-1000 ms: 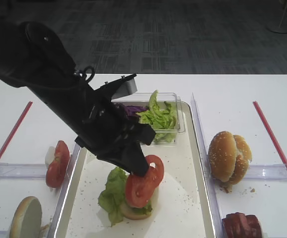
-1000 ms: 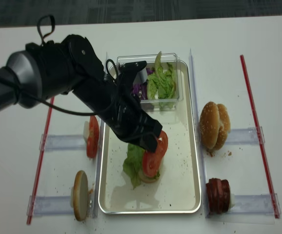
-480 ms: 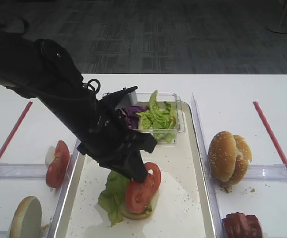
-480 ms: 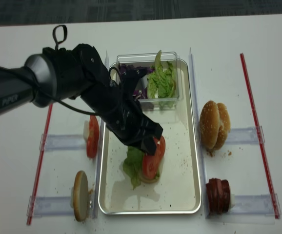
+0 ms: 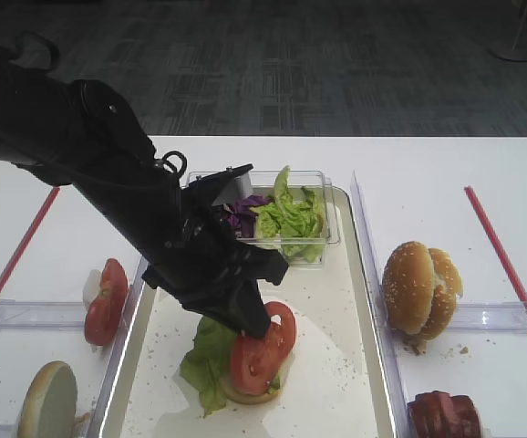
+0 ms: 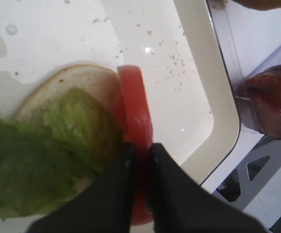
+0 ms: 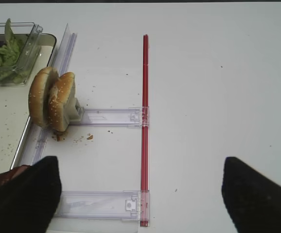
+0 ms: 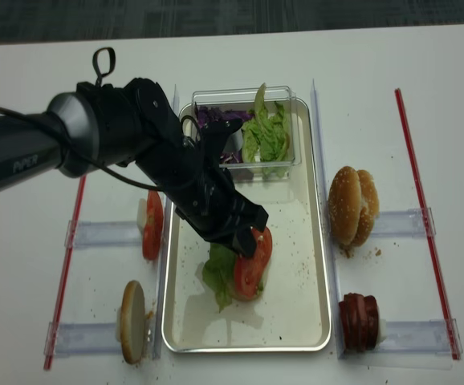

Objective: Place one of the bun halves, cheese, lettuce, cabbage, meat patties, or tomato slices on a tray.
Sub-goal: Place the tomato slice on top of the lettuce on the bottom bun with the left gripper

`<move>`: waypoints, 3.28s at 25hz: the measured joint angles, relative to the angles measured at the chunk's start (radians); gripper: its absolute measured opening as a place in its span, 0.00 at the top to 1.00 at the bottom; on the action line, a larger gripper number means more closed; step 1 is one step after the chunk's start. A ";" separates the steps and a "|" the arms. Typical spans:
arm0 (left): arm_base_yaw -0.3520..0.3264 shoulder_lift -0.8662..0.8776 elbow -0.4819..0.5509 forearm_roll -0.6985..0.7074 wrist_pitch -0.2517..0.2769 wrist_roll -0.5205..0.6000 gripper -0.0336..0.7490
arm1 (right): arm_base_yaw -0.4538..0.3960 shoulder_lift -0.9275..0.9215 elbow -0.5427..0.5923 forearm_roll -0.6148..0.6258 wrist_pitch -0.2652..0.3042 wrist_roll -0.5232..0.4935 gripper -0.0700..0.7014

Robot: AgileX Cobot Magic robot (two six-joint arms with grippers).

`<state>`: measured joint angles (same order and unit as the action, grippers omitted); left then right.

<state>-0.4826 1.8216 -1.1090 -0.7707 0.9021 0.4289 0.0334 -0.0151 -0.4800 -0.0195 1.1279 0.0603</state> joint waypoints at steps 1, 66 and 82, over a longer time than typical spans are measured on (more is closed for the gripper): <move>0.000 0.000 0.000 0.000 -0.002 0.000 0.88 | 0.000 0.000 0.000 0.000 0.000 0.000 0.03; 0.000 -0.256 -0.035 0.194 -0.019 -0.140 0.35 | 0.000 0.000 0.000 0.000 0.000 0.000 0.03; 0.000 -0.256 -0.035 0.796 0.072 -0.519 0.35 | 0.000 0.000 0.000 0.000 0.000 0.000 0.03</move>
<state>-0.4826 1.5660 -1.1443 0.0257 0.9744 -0.0905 0.0334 -0.0151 -0.4800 -0.0195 1.1279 0.0603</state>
